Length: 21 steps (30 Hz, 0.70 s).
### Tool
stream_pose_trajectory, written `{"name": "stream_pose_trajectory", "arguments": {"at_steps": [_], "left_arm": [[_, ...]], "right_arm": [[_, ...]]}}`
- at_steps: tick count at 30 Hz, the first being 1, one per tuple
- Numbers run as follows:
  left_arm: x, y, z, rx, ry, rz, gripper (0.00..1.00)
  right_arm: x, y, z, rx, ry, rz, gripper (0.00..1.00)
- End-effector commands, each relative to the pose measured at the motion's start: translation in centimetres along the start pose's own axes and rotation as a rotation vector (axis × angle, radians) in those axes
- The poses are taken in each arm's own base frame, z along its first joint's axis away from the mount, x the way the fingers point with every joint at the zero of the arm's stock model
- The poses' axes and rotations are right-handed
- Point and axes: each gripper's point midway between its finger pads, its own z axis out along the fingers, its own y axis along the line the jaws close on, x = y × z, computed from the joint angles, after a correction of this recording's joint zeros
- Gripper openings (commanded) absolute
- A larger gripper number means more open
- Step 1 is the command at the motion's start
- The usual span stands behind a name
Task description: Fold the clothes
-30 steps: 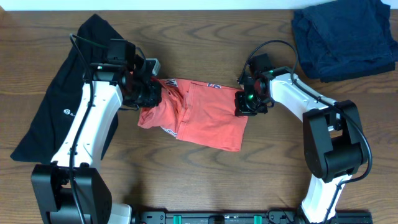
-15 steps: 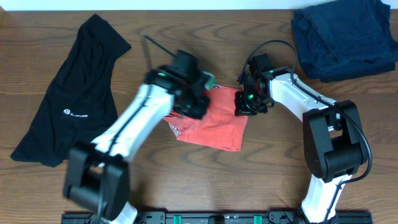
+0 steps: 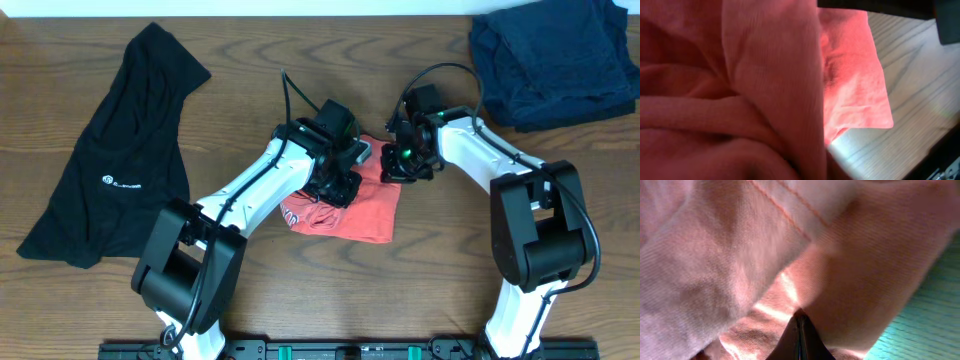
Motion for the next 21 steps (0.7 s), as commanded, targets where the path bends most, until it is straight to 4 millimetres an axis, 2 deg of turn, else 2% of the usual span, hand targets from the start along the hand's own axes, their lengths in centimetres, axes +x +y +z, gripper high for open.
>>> {"name": "stream_pose_trajectory", "arguments": {"at_steps": [1,2,4,8,15,18,21], "left_arm": [[-0.9,-0.7,-0.9,0.016,-0.022,0.0,0.69],[-1.1,-0.7,-1.2,0.016,-0.023,0.0,0.85],[-1.6,-1.0,-2.3,0.015,-0.032,-0.003,0.99],[-3.0,-1.6,-5.8,0.013,-0.078,-0.006,0.98],[-5.8,-1.4,-15.0,-0.006,-0.276,-0.021,0.98],[-6.3,0.0,-19.5,-0.028,-0.387,-0.051,0.98],[-5.9,2.7,-24.1,-0.074,-0.504,-0.116,0.98]], "right_arm": [[0.2,-0.8,0.5,-0.002,0.014,0.034,0.01],[0.2,-0.8,0.5,-0.002,0.013,0.034,0.01],[0.1,-0.8,0.5,-0.003,0.011,0.033,0.01],[0.0,-0.6,0.5,-0.015,0.006,0.03,0.01],[-0.9,-0.1,0.0,-0.023,-0.026,0.015,0.01],[-1.8,0.4,-1.3,-0.032,-0.066,-0.015,0.01],[-2.9,1.6,-3.9,-0.043,-0.131,-0.072,0.06]]}}
